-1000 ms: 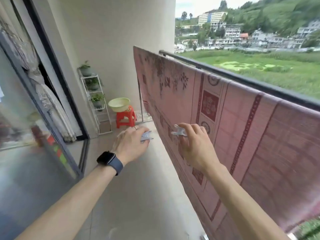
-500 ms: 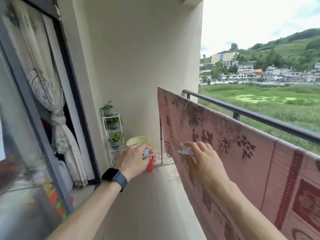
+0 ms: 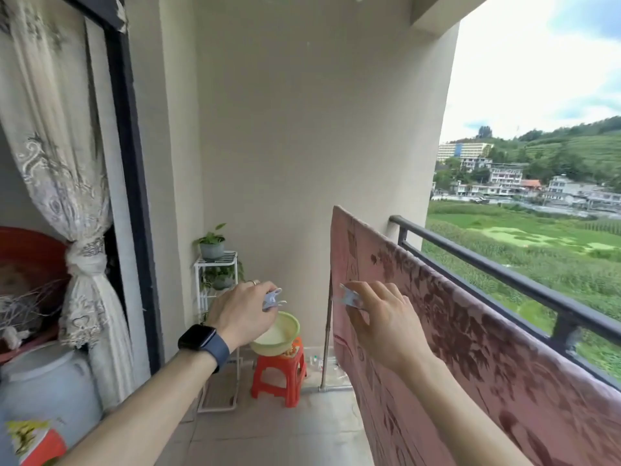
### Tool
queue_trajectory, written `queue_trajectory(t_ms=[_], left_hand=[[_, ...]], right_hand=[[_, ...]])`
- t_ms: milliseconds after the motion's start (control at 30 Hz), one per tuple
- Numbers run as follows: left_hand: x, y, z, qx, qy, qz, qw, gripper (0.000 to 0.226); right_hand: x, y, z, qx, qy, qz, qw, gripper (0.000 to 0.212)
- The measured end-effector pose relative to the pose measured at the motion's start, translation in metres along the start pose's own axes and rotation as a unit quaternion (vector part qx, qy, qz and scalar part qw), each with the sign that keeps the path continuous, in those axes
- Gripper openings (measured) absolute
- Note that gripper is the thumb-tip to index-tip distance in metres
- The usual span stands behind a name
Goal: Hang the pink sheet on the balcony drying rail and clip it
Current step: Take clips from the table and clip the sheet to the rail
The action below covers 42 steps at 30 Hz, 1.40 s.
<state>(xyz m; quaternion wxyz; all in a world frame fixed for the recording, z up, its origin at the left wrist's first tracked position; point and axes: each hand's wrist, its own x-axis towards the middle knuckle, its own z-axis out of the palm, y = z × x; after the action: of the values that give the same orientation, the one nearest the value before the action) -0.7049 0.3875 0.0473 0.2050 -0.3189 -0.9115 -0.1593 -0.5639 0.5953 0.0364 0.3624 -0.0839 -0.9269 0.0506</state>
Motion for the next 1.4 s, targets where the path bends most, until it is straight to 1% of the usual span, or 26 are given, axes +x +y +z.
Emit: queue_trajectory(t_ms=[133,267,367,500,767,900,1000,1100,1200,1267,1333,1400], left_hand=[[0.088,-0.041,0.041,0.002,0.014,-0.014,1.000,0.028],[0.178,-0.090,0.090,-0.002,0.019,-0.009,1.000,0.027],[0.249,-0.126,0.127,-0.008,0.016,0.010,1.000,0.027],[0.349,-0.162,0.169,-0.015,0.014,0.041,0.999,0.028],[0.523,-0.208,0.272,-0.077,-0.014,0.071,0.994,0.027],[0.602,-0.222,0.334,-0.097,-0.026,0.069,0.993,0.025],[0.660,-0.228,0.377,-0.114,-0.053,0.065,0.990,0.022],[0.715,-0.231,0.414,-0.154,-0.067,0.065,0.984,0.018],[0.764,-0.230,0.448,-0.223,-0.104,0.053,0.968,0.021],[0.793,-0.227,0.475,-0.286,-0.141,0.039,0.947,0.021],[0.820,-0.220,0.506,-0.370,-0.182,0.009,0.911,0.020],[0.846,-0.209,0.537,-0.463,-0.213,-0.040,0.860,0.018]], right_hand=[[0.086,0.024,0.068,-0.002,0.001,-0.016,1.000,0.038],[0.165,0.046,0.150,-0.006,0.007,-0.013,1.000,0.037],[0.225,0.061,0.208,-0.011,0.001,-0.008,1.000,0.038],[0.300,0.085,0.266,-0.013,-0.002,0.025,1.000,0.037],[0.410,0.154,0.371,-0.056,-0.017,0.061,0.996,0.038],[0.463,0.197,0.426,-0.059,-0.014,0.074,0.995,0.038],[0.507,0.230,0.464,-0.066,-0.015,0.081,0.994,0.037],[0.549,0.259,0.495,-0.066,-0.024,0.099,0.993,0.037],[0.583,0.282,0.518,-0.056,-0.032,0.115,0.991,0.036],[0.601,0.296,0.531,-0.045,-0.023,0.124,0.991,0.034],[0.616,0.310,0.542,-0.027,-0.014,0.147,0.989,0.032],[0.631,0.320,0.550,-0.020,0.000,0.156,0.988,0.031]])
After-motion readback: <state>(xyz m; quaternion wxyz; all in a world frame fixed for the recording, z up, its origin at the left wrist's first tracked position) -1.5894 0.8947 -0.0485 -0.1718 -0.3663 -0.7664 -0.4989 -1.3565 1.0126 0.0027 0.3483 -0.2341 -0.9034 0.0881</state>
